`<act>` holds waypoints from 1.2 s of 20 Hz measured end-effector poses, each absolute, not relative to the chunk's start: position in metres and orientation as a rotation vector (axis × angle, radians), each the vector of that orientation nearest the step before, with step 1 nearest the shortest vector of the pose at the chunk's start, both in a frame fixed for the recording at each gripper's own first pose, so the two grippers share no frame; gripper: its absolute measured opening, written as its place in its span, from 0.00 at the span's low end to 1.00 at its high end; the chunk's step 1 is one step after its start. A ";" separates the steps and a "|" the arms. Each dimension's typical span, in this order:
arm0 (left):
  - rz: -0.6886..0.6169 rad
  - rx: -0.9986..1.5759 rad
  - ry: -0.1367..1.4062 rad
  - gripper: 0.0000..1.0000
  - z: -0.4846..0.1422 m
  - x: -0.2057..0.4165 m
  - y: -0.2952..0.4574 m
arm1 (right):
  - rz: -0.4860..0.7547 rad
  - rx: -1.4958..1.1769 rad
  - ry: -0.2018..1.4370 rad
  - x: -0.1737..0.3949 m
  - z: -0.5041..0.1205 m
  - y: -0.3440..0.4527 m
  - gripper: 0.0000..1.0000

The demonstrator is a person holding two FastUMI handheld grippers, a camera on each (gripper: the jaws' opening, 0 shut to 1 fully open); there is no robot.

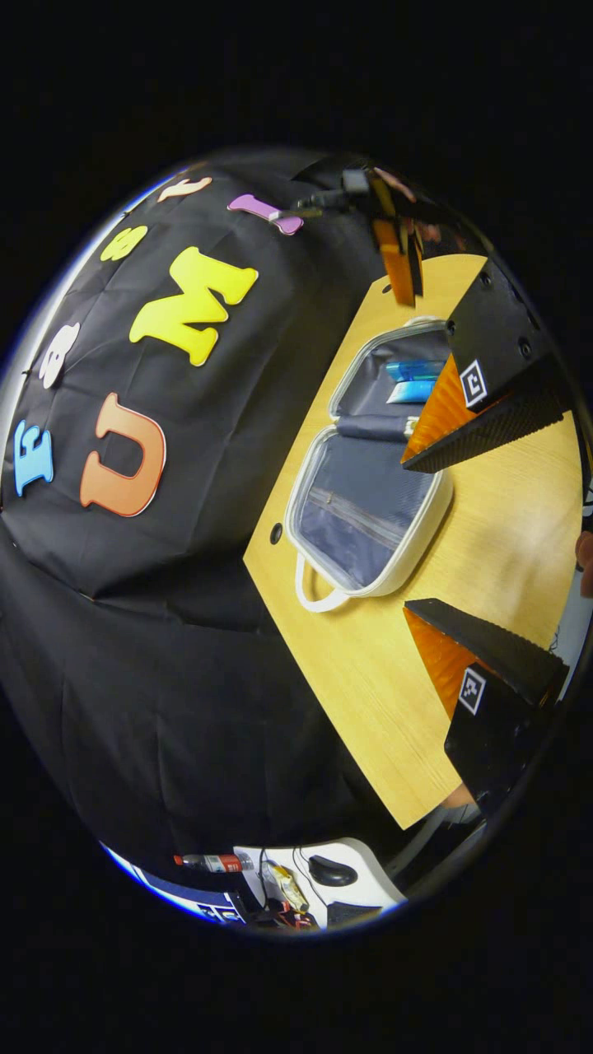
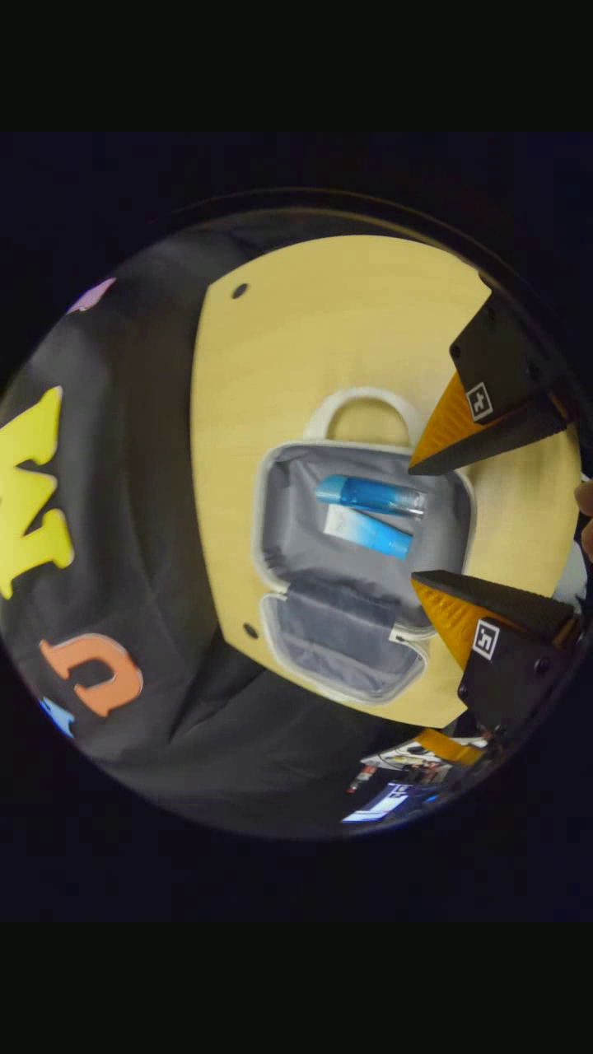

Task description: First open the suitcase, pack the skin care products into it, and then close the suitcase.

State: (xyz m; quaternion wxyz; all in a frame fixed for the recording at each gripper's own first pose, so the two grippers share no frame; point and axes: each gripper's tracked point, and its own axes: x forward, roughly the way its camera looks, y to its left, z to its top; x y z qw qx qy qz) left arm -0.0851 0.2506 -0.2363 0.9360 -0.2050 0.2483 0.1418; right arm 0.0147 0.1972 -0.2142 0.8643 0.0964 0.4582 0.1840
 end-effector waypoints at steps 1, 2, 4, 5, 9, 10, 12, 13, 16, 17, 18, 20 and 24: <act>0.284 -0.433 0.496 0.99 -0.236 -0.078 0.256 | 0.391 0.171 0.880 0.012 -0.201 0.180 0.70; 0.279 -0.447 0.482 0.98 -0.237 -0.071 0.264 | 0.391 0.148 0.812 0.010 -0.187 0.164 0.70; 0.286 -0.456 0.459 0.98 -0.239 -0.057 0.285 | 0.386 0.107 0.699 0.003 -0.165 0.138 0.70; 0.290 -0.453 0.447 0.98 -0.241 -0.049 0.298 | 0.394 0.099 0.646 -0.001 -0.150 0.127 0.70; 0.225 -0.559 0.423 0.98 -0.260 -0.013 0.336 | 0.420 0.073 0.465 -0.003 -0.088 0.106 0.70; 0.218 -0.593 0.419 0.98 -0.267 -0.002 0.347 | 0.424 0.055 0.442 -0.005 -0.077 0.106 0.70; 0.232 -0.623 0.418 0.98 -0.284 0.017 0.369 | 0.421 0.035 0.421 -0.006 -0.065 0.106 0.70; 0.240 -0.635 0.425 0.98 -0.293 0.025 0.379 | 0.429 0.047 0.425 -0.009 -0.062 0.108 0.70; 0.249 -0.713 0.464 0.97 -0.316 0.043 0.396 | 0.463 0.130 0.489 -0.021 -0.057 0.117 0.70; 0.245 -0.735 0.482 0.97 -0.325 0.049 0.397 | 0.458 0.134 0.494 -0.019 -0.058 0.115 0.65; 0.251 -0.742 0.499 0.97 -0.333 0.052 0.398 | 0.444 0.128 0.495 -0.017 -0.059 0.110 0.70; 0.285 -0.751 0.538 0.96 -0.347 0.059 0.406 | 0.426 0.128 0.497 -0.014 -0.056 0.107 0.70; 0.267 -0.816 0.579 0.84 -0.352 0.072 0.399 | 0.408 0.144 0.490 -0.012 -0.049 0.103 0.70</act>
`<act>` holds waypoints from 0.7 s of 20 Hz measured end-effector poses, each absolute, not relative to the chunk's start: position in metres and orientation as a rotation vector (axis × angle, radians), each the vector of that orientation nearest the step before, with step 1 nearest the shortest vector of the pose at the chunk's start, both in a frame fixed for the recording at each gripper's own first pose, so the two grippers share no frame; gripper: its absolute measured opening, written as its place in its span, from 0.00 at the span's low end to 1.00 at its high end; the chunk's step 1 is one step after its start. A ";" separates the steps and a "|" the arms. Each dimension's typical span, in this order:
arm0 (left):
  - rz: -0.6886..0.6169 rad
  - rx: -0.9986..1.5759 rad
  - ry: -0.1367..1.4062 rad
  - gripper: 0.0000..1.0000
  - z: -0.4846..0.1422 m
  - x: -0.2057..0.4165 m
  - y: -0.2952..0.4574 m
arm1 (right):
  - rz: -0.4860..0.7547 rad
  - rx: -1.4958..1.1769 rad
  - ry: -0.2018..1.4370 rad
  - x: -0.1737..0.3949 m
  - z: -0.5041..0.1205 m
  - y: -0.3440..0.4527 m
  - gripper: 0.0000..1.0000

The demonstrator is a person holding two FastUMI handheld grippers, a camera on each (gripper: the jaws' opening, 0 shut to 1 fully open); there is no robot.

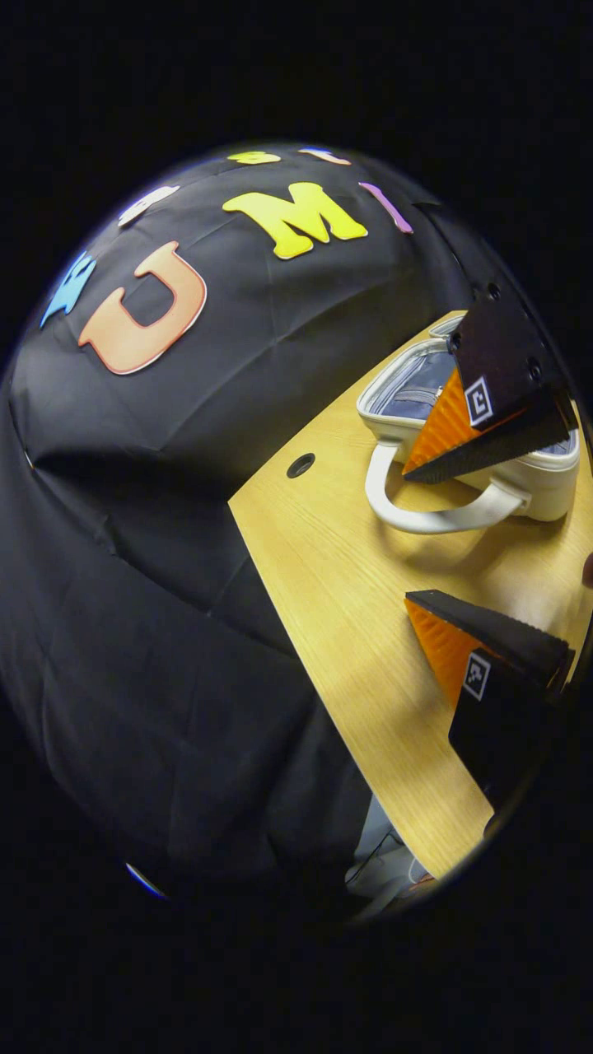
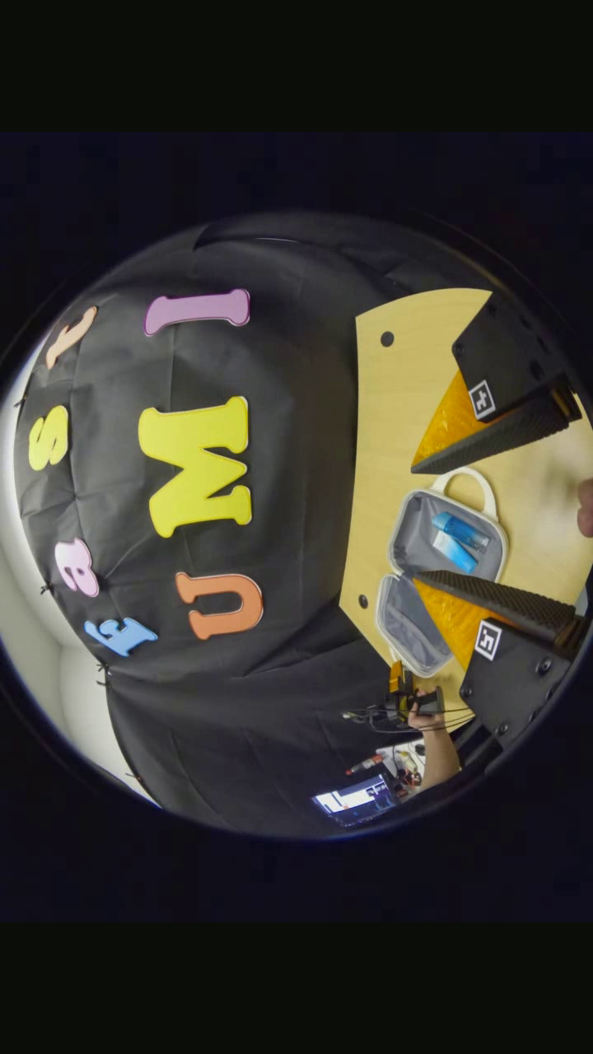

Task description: First open the suitcase, pack the skin care products into it, and then close the suitcase.

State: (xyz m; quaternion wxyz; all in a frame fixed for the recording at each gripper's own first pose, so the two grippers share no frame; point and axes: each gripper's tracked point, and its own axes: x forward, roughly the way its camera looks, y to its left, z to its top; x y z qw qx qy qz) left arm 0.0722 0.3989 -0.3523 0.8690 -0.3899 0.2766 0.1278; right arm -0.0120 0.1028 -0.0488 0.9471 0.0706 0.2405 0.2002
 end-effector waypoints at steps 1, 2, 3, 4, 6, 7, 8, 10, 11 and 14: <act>0.268 -0.821 0.607 0.77 -0.356 0.073 0.396 | 0.402 0.146 0.490 -0.013 -0.049 0.102 0.70; 0.272 -0.814 0.637 0.74 -0.363 0.075 0.395 | 0.397 0.147 0.490 -0.014 -0.049 0.101 0.70; 0.271 -0.804 0.666 0.66 -0.368 0.075 0.393 | 0.391 0.146 0.488 -0.015 -0.048 0.099 0.70; 0.269 -0.800 0.677 0.62 -0.367 0.078 0.392 | 0.386 0.144 0.488 -0.017 -0.048 0.097 0.70; 0.267 -0.812 0.714 0.51 -0.369 0.083 0.387 | 0.371 0.137 0.482 -0.021 -0.047 0.090 0.70; 0.270 -0.820 0.729 0.37 -0.369 0.084 0.385 | 0.361 0.135 0.477 -0.022 -0.046 0.086 0.70; 0.283 -0.816 0.718 0.30 -0.366 0.086 0.386 | 0.348 0.132 0.469 -0.022 -0.045 0.082 0.70; 0.283 -0.803 0.679 0.18 -0.349 0.092 0.385 | 0.305 0.131 0.443 -0.019 -0.040 0.069 0.70; 0.288 -0.760 0.673 0.15 -0.338 0.093 0.385 | 0.274 0.132 0.431 -0.018 -0.036 0.062 0.70; 0.299 -0.582 0.611 0.14 -0.292 0.097 0.383 | 0.189 0.134 0.378 -0.017 -0.026 0.037 0.70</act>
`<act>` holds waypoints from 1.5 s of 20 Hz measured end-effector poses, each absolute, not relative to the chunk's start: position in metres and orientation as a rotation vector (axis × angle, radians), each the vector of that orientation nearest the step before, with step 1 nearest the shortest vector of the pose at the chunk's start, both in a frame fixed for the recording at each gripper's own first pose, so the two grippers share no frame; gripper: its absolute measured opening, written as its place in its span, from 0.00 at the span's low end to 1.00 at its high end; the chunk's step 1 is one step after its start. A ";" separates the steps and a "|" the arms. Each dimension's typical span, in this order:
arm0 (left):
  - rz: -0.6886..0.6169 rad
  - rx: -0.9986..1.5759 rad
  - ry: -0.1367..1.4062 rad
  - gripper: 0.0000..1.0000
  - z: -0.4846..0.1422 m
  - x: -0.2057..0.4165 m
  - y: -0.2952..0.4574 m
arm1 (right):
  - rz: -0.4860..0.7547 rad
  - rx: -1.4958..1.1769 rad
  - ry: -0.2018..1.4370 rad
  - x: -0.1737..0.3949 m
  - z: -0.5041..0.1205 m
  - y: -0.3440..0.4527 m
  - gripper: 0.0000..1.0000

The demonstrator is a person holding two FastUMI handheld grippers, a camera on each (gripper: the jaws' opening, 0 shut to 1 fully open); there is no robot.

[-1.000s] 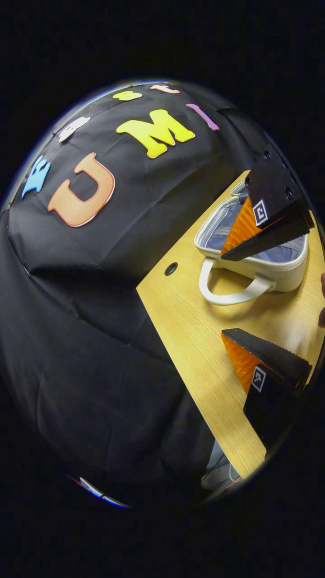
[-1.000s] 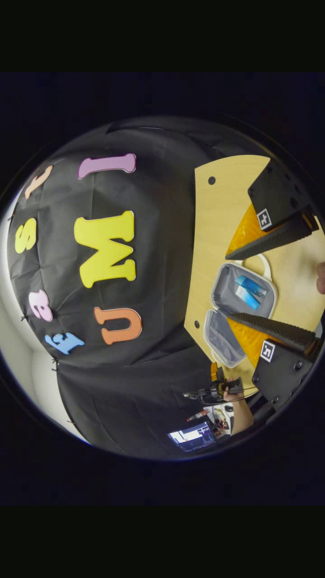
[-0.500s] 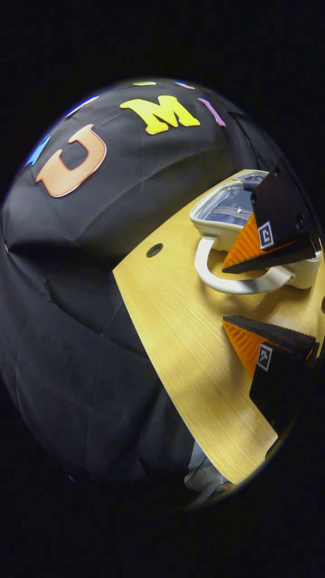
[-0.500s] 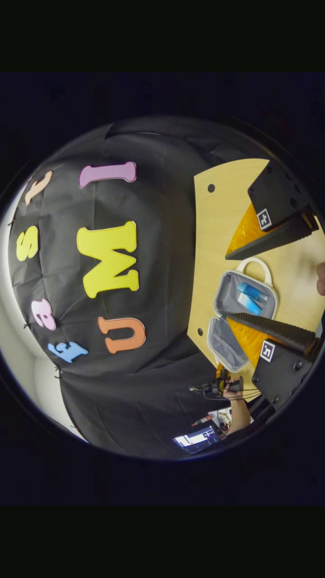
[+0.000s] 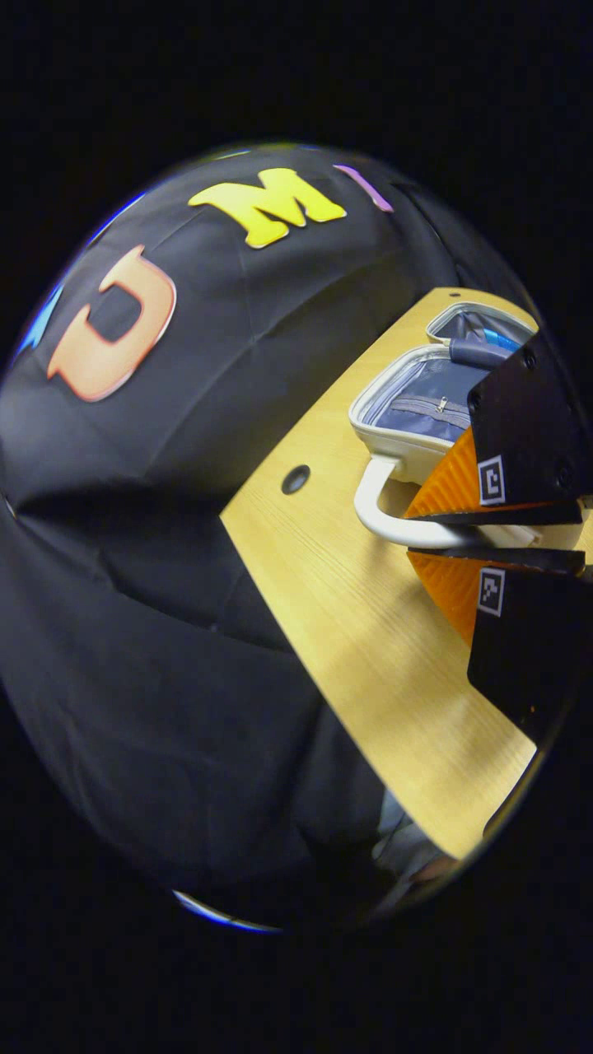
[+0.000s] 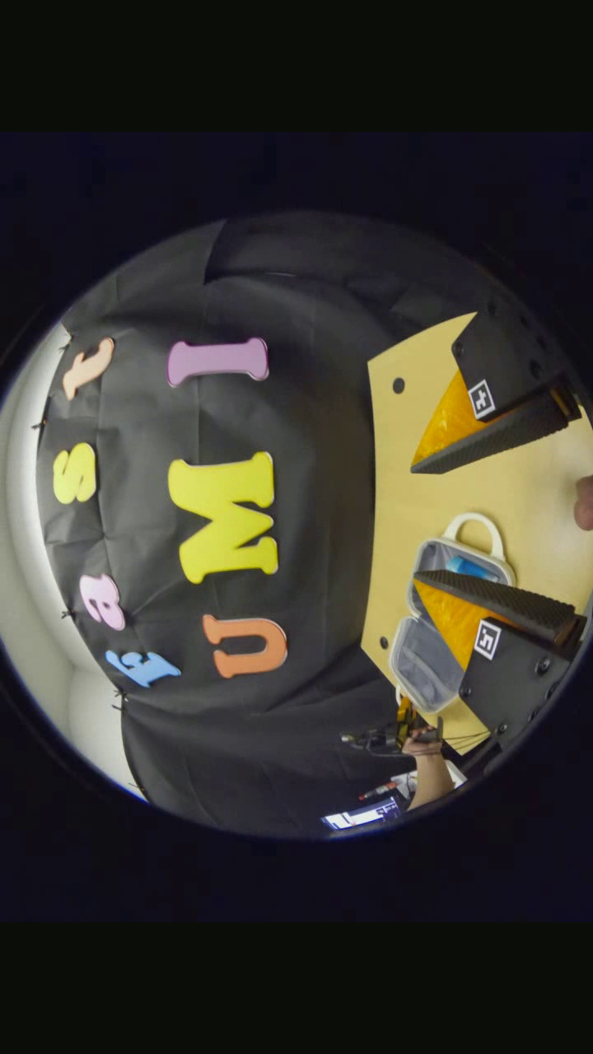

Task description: First open the suitcase, pack the skin care products into it, and then close the suitcase.

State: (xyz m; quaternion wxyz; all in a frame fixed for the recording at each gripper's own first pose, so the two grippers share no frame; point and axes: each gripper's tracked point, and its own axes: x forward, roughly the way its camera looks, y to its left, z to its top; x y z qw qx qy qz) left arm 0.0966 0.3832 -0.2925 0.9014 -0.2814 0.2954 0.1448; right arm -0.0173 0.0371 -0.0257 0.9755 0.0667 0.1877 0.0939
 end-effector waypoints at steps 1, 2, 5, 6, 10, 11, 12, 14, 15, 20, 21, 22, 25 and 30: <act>0.299 -0.539 0.582 0.14 -0.272 0.098 0.379 | 0.167 0.133 0.365 -0.017 -0.025 0.032 0.70; 0.297 -0.503 0.545 0.14 -0.250 0.102 0.373 | 0.156 0.137 0.352 -0.019 -0.026 0.031 0.70; 0.267 -0.426 0.441 0.13 -0.182 0.108 0.349 | 0.139 0.147 0.333 -0.025 -0.022 0.022 0.70; 0.241 -0.407 0.415 0.13 -0.160 0.109 0.331 | 0.134 0.149 0.325 -0.027 -0.021 0.017 0.70; 0.138 -0.284 0.332 0.13 -0.097 0.108 0.250 | 0.115 0.156 0.302 -0.035 -0.018 0.003 0.70; 0.119 -0.241 0.313 0.13 -0.088 0.107 0.227 | 0.109 0.165 0.304 -0.037 -0.020 -0.001 0.70; 0.114 -0.190 0.294 0.13 -0.081 0.107 0.205 | 0.104 0.177 0.310 -0.038 -0.022 -0.004 0.70; 0.142 -0.125 0.271 0.13 -0.071 0.104 0.167 | 0.078 0.175 0.317 -0.039 -0.029 -0.015 0.70; 0.137 -0.107 0.257 0.12 -0.070 0.102 0.144 | 0.062 0.172 0.317 -0.040 -0.031 -0.026 0.70; 0.050 -0.021 0.226 0.13 -0.093 0.108 0.035 | -0.040 0.096 0.294 -0.051 -0.027 -0.077 0.75; 0.019 -0.012 0.235 0.13 -0.104 0.110 0.011 | -0.047 0.082 0.291 -0.053 -0.025 -0.084 0.75; -0.016 -0.003 0.252 0.12 -0.118 0.114 -0.012 | -0.055 0.068 0.288 -0.055 -0.024 -0.093 0.75; -0.108 0.041 0.332 0.13 -0.171 0.114 -0.067 | -0.089 0.029 0.293 -0.058 -0.023 -0.120 0.75; -0.149 0.074 0.483 0.13 -0.253 0.115 -0.110 | -0.159 0.019 0.336 -0.066 -0.037 -0.161 0.75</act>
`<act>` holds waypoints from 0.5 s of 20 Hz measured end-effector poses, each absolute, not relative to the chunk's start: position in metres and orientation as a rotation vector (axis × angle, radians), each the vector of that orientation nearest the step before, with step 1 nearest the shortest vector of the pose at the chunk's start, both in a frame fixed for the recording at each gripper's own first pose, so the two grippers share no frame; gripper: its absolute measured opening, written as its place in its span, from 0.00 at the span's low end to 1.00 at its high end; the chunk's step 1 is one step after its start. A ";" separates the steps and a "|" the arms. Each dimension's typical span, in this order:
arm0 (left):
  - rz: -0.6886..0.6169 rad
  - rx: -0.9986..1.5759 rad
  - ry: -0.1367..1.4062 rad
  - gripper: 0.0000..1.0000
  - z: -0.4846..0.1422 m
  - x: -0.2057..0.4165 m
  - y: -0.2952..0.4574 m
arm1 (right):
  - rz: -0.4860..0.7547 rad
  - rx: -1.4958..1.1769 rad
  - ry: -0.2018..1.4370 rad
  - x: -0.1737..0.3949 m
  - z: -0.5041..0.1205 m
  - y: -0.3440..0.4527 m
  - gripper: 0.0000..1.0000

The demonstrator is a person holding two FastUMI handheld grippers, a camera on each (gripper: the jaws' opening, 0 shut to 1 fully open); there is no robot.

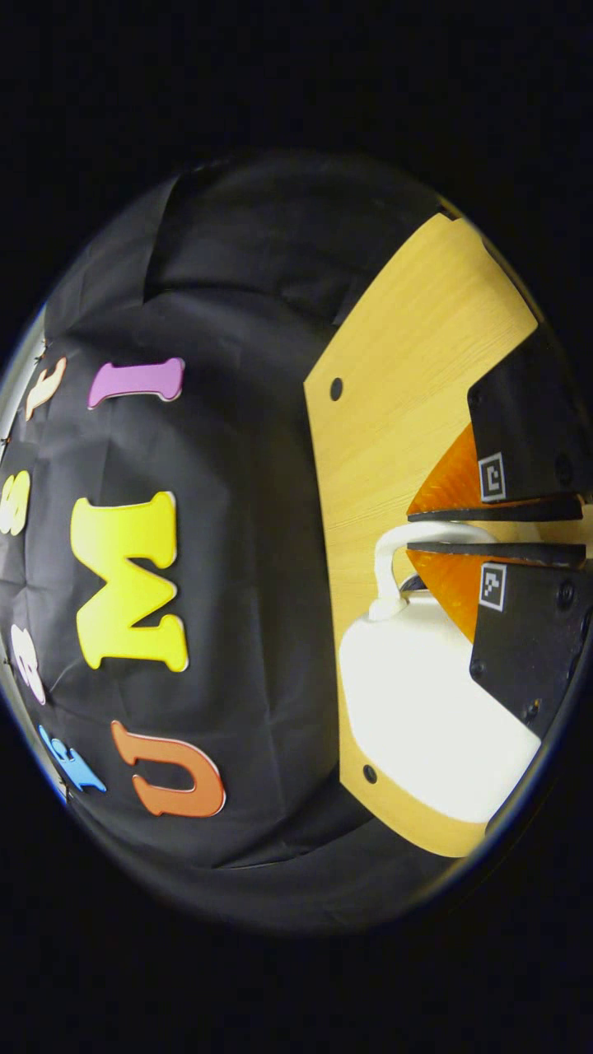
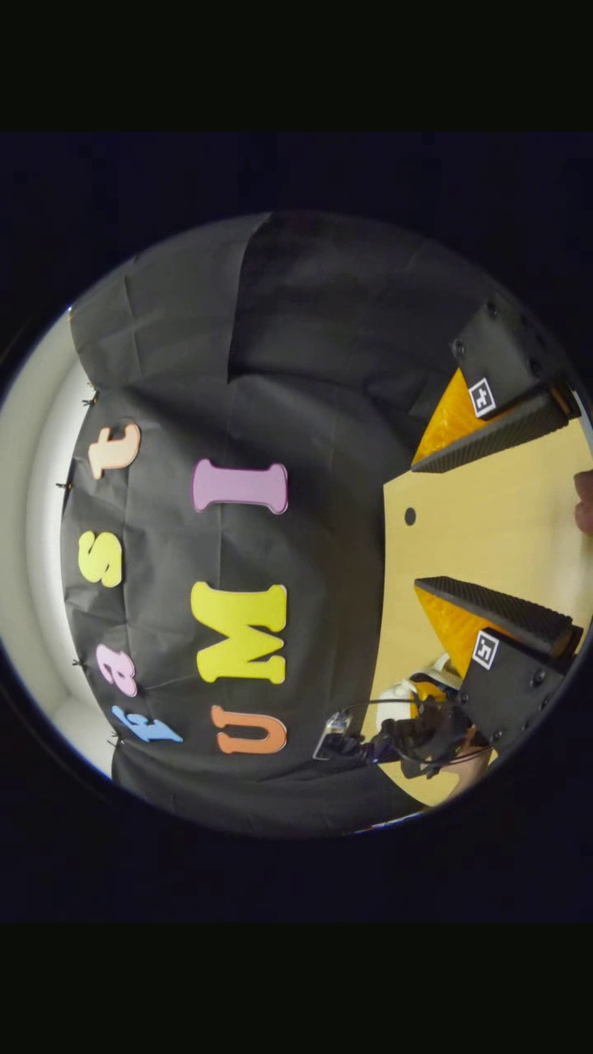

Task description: First open the suitcase, pack the skin care products into it, and then close the suitcase.

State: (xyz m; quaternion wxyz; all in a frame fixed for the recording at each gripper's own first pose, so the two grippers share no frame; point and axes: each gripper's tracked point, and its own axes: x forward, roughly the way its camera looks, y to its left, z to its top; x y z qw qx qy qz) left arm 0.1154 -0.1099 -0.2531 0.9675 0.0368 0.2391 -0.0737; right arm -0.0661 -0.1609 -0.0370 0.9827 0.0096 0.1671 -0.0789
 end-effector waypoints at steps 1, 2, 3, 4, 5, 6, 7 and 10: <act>-0.148 0.072 0.506 0.13 -0.266 0.114 -0.113 | -0.164 0.024 0.348 -0.067 -0.042 -0.166 0.75; -0.147 0.070 0.524 0.13 -0.273 0.111 -0.116 | -0.168 0.030 0.358 -0.068 -0.046 -0.170 0.75; -0.147 0.071 0.538 0.13 -0.278 0.110 -0.118 | -0.170 0.032 0.364 -0.067 -0.049 -0.172 0.75; -0.148 0.067 0.550 0.13 -0.283 0.111 -0.119 | -0.167 0.031 0.369 -0.066 -0.052 -0.171 0.73; -0.148 0.060 0.564 0.13 -0.289 0.111 -0.122 | -0.162 0.030 0.372 -0.065 -0.054 -0.169 0.75; -0.147 0.052 0.570 0.13 -0.292 0.112 -0.123 | -0.154 0.031 0.375 -0.064 -0.056 -0.166 0.73; -0.142 0.042 0.579 0.15 -0.295 0.113 -0.125 | -0.144 0.032 0.378 -0.061 -0.057 -0.163 0.75; -0.138 -0.030 0.642 0.23 -0.310 0.109 -0.126 | -0.107 0.034 0.385 -0.053 -0.062 -0.148 0.75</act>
